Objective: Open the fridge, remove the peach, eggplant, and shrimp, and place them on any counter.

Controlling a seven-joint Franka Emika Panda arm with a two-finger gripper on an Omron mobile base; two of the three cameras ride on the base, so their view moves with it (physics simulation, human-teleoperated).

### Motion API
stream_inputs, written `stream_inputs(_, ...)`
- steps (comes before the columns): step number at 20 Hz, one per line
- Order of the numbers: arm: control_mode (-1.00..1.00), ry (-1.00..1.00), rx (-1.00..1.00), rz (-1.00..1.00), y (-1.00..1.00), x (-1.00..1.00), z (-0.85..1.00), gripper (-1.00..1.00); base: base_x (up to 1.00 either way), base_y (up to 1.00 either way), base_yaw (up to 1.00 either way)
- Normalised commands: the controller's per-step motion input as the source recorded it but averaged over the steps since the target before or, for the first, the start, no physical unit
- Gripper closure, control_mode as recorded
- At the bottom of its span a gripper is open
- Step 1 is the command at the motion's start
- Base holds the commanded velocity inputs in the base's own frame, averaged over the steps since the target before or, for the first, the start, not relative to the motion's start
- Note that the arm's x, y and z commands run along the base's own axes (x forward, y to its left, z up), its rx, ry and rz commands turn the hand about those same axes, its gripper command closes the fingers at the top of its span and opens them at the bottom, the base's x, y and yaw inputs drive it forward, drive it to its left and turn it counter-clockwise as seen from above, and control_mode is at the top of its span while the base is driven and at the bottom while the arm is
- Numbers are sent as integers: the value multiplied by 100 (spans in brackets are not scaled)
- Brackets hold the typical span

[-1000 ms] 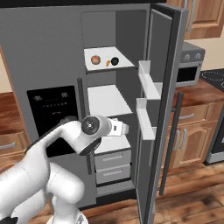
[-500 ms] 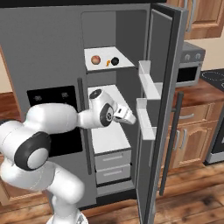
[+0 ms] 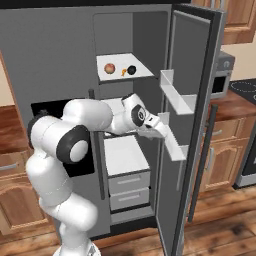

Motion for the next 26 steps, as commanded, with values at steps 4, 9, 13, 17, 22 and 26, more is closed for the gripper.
stream_inputs(4, -100, 0, 0, 0, -80, 15, -39, -100, 0, 0, 0)
stream_inputs(9, -100, -6, 0, 7, 13, -73, -4, -100, 0, 0, 0)
stream_inputs(13, -100, 0, 1, 20, 100, -88, 35, -100, 0, 0, 0)
stream_inputs(17, -100, 1, 8, 23, 100, -49, 58, -100, 0, 0, 0)
stream_inputs(22, -100, 10, 26, 26, 98, -46, 66, -100, 0, 0, 0)
stream_inputs(26, -100, 10, 35, 26, 85, -45, 51, -100, 0, 0, 0)
